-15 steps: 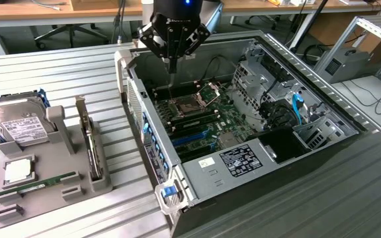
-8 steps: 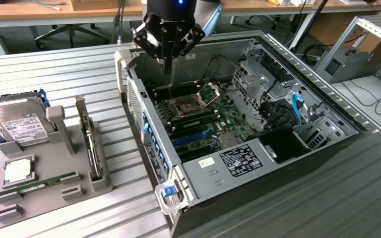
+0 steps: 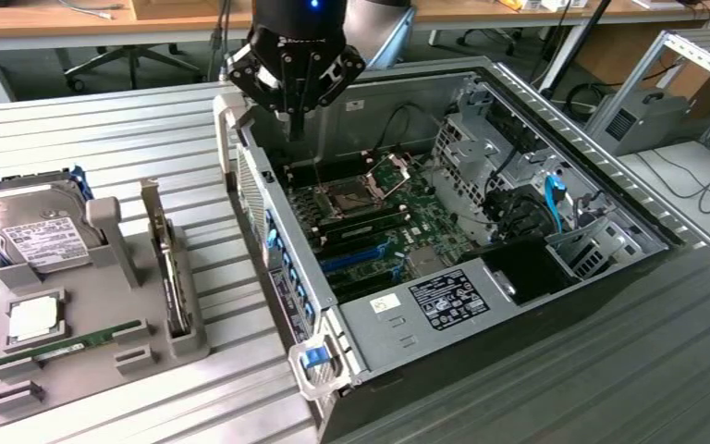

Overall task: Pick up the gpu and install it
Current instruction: 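Reach for the gpu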

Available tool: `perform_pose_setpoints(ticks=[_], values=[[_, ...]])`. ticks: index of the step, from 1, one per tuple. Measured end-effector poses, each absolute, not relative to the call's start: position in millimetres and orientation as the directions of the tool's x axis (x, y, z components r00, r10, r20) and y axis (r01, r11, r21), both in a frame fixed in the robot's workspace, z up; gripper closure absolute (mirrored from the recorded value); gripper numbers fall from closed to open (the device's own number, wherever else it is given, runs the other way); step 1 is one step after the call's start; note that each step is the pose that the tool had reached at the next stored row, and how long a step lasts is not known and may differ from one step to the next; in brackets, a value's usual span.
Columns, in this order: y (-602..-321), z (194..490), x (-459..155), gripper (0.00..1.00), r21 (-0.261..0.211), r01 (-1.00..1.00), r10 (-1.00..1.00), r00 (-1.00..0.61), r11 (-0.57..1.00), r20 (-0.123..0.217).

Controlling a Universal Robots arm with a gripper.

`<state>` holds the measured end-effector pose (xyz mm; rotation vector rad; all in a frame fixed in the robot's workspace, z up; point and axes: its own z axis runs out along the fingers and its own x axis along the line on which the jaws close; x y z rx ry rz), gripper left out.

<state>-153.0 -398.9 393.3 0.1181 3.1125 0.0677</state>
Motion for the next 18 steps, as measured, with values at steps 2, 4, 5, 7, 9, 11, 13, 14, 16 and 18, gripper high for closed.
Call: perform_pose_setpoints(ticks=[2, 4, 5, 7, 9, 11, 13, 14, 16, 18], values=[[-399, 393, -157, 0.89, 0.044, 0.075, 0.076, -0.997, 0.996, -0.024], [-399, 393, -161, 0.89, 0.044, 0.075, 0.076, -0.997, 0.996, -0.025], [-399, 393, -163, 0.89, 0.044, 0.075, 0.076, -0.997, 0.996, -0.024], [-399, 393, -167, 0.89, 0.044, 0.075, 0.076, -0.997, 0.996, -0.024], [-399, 393, -170, 0.89, 0.044, 0.075, 0.076, -0.997, 0.996, -0.024], [-399, 393, -174, 0.89, 0.044, 0.075, 0.076, -0.997, 0.996, -0.024], [-399, 393, -178, 0.89, 0.044, 0.075, 0.076, -0.997, 0.996, -0.024], [-399, 393, -180, 0.89, 0.044, 0.075, 0.076, -0.997, 0.996, -0.024], [-399, 393, -183, 0.89, 0.044, 0.075, 0.076, -0.997, 0.996, -0.024], [-399, 393, -186, 0.89, 0.044, 0.075, 0.076, -0.997, 0.996, -0.024]])
